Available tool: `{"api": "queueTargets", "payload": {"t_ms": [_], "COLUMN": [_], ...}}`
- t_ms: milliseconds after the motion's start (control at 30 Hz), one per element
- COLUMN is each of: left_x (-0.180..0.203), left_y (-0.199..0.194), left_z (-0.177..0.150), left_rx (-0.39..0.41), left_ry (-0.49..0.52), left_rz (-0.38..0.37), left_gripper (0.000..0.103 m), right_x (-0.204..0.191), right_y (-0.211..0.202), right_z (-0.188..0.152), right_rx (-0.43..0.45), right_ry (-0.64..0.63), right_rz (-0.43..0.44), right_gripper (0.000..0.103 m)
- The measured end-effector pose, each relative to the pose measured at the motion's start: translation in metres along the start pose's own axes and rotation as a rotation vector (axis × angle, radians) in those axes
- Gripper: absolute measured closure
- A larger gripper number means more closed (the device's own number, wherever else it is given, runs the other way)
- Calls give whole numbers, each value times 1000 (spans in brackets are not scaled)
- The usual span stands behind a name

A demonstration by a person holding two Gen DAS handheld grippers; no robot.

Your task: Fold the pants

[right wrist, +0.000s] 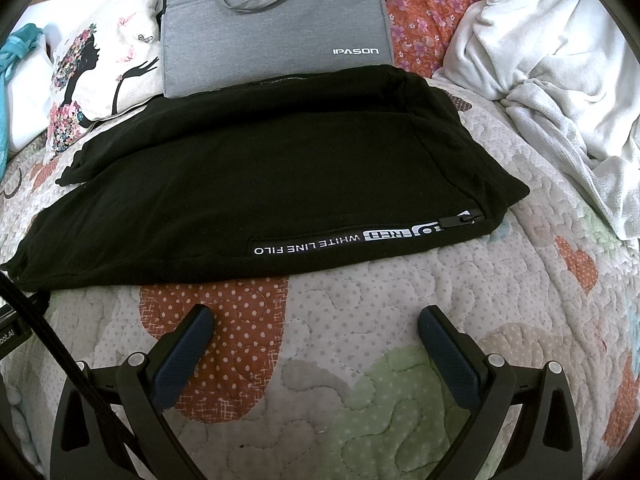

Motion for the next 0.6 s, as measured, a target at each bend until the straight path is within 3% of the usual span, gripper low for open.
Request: {"api": "queueTargets", "payload": {"t_ms": [600], "left_x": [0], "left_y": [-1], "left_z": [0], "left_rx": [2], "left_ry": [2], "left_rz": [6], "left_gripper": [0], "right_x": [0], "right_y": [0], "right_z": [0], "right_rx": [0], "right_ry": [0], "right_rz": [0], "right_gripper": [0]}}
Point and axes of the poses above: each gripper's, at about its wrist camera, not at the fingertips, and y roughly the way its jaws point, x to its right, z to its top, the point moved 3 cm from there along y, roughly the way its jaws point, and after that the axes turned 11 degrees about -z, right-handed, at the moved point
